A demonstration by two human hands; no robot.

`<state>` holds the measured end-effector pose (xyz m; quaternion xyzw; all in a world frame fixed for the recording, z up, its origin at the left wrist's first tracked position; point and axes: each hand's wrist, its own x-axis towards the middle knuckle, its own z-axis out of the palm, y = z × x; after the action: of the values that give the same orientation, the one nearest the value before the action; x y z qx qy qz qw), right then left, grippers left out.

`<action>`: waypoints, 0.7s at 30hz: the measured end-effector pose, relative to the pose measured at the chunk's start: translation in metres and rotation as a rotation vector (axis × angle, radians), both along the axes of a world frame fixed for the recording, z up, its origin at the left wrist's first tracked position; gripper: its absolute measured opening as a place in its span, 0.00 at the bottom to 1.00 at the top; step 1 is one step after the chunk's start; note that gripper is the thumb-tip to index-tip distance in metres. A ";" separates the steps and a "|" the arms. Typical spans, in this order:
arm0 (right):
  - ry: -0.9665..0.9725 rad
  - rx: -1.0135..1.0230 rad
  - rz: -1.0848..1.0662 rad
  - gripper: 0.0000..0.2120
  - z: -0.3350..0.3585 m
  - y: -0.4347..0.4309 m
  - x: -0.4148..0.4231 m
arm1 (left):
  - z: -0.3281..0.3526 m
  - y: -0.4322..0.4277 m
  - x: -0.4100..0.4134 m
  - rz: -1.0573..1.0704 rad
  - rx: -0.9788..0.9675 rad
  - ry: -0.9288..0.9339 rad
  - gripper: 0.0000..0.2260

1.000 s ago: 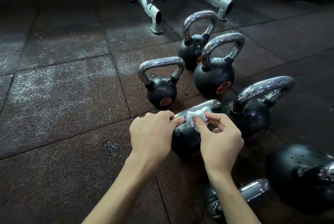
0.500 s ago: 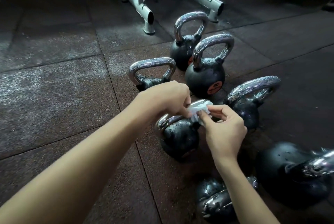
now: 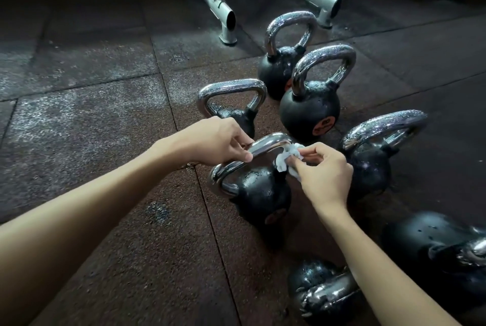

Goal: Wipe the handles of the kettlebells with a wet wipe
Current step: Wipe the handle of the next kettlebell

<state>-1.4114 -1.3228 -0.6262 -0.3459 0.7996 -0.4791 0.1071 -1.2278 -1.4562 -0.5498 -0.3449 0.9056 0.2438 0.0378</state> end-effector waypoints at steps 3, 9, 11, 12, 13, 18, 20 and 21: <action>0.043 0.102 0.093 0.08 0.002 -0.013 0.000 | -0.003 -0.007 0.011 0.042 0.011 0.001 0.11; 0.091 0.107 0.144 0.09 0.008 -0.023 -0.002 | -0.006 -0.011 0.027 0.026 -0.016 0.013 0.10; 0.081 0.157 0.160 0.09 0.001 -0.021 0.000 | -0.008 -0.009 0.027 0.021 -0.059 0.007 0.08; 0.072 0.179 0.171 0.10 -0.001 -0.020 -0.001 | -0.009 -0.008 0.025 0.019 -0.086 -0.003 0.08; 0.065 0.190 0.181 0.10 -0.001 -0.021 -0.003 | -0.010 -0.007 0.022 0.020 -0.117 -0.018 0.07; 0.063 0.107 0.175 0.09 0.009 -0.022 -0.012 | -0.017 -0.002 0.008 0.054 -0.241 -0.059 0.14; 0.070 0.127 0.166 0.10 0.004 -0.020 -0.013 | -0.016 -0.001 0.003 0.059 -0.216 -0.041 0.14; 0.068 0.153 0.171 0.10 0.000 -0.019 -0.014 | -0.015 0.000 0.000 0.060 -0.214 -0.044 0.15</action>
<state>-1.4253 -1.3415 -0.6258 -0.4196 0.8047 -0.3936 0.1466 -1.2276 -1.4563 -0.5646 -0.3793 0.9146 0.1391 0.0132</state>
